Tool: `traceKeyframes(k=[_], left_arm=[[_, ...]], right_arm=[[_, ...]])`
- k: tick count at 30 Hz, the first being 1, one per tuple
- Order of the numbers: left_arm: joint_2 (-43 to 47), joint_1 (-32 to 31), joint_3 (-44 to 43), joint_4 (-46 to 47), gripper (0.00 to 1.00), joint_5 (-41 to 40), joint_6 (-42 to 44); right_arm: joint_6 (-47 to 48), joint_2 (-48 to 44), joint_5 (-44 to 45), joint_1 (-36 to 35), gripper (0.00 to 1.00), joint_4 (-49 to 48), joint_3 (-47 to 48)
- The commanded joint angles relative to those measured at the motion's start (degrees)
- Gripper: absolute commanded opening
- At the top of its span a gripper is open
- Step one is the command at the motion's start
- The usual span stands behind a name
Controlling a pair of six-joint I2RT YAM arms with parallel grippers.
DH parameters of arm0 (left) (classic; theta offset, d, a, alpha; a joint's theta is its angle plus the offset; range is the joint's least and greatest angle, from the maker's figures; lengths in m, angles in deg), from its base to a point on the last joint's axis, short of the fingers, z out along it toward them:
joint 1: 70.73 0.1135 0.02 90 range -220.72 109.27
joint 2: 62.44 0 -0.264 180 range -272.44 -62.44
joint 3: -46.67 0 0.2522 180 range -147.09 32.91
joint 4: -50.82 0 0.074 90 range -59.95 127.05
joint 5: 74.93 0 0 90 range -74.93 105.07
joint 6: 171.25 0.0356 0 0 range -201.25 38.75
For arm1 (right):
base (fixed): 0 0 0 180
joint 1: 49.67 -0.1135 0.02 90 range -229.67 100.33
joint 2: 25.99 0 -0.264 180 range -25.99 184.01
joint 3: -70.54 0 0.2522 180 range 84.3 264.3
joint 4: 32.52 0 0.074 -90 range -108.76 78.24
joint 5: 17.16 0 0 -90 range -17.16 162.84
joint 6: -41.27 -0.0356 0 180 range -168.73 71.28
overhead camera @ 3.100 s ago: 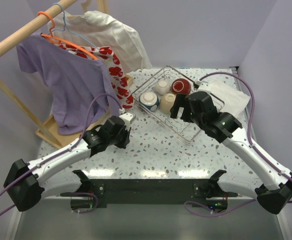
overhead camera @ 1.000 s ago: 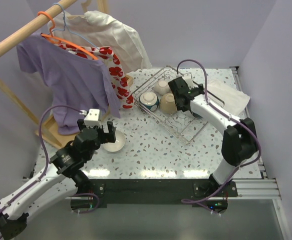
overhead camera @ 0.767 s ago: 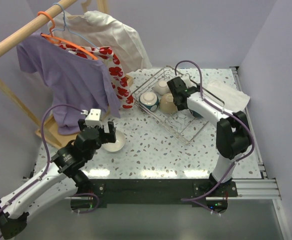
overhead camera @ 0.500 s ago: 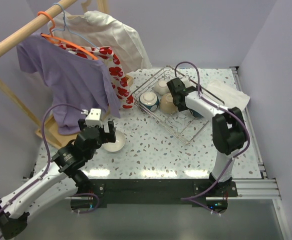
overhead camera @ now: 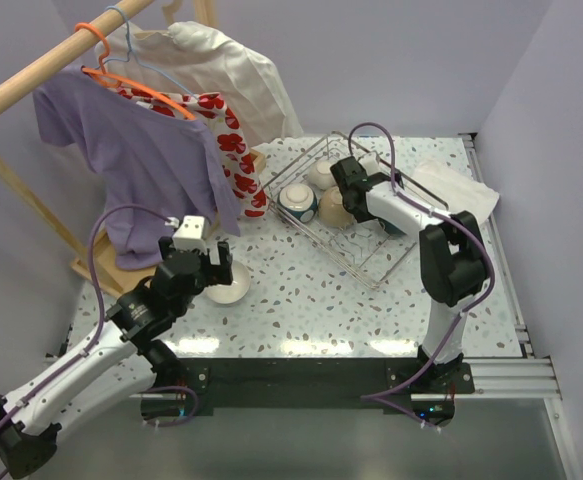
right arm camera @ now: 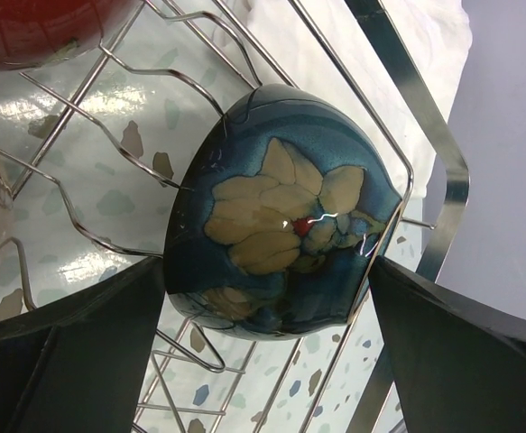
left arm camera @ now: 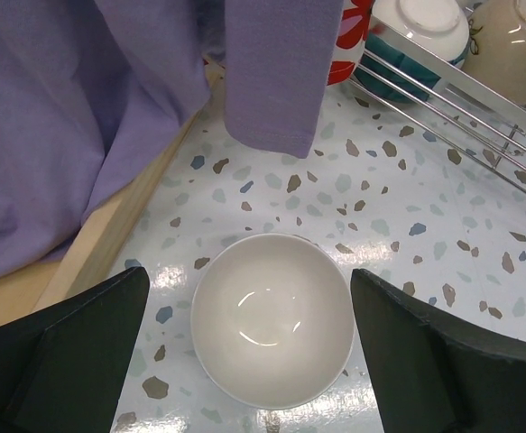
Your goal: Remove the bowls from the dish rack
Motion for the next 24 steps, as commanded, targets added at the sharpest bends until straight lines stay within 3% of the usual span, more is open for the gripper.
traceKeyframes(k=[1, 9, 20, 21, 24], left_arm=[[-0.4, 0.8, -0.7, 2.7, 1.00, 1.0, 1.5], [-0.5, 1.3, -0.6, 2.9, 1.00, 1.9, 1.5], [-0.2, 2.0, -0.3, 4.2, 1.00, 4.2, 2.1], [-0.2, 2.0, -0.2, 4.4, 1.00, 4.8, 2.1], [-0.6, 2.1, -0.1, 4.9, 1.00, 6.2, 2.7]], right_arm=[[-2.2, -0.6, 3.5, 0.2, 0.93, 3.1, 2.4], [-3.2, -2.6, 3.8, 0.2, 0.82, 4.6, 3.0], [-4.2, -8.5, 2.3, 0.2, 0.56, 7.0, 3.1], [-4.4, -8.9, 2.1, 0.1, 0.49, 7.4, 3.3], [-4.1, -10.7, 0.7, 0.2, 0.40, 7.7, 3.9]])
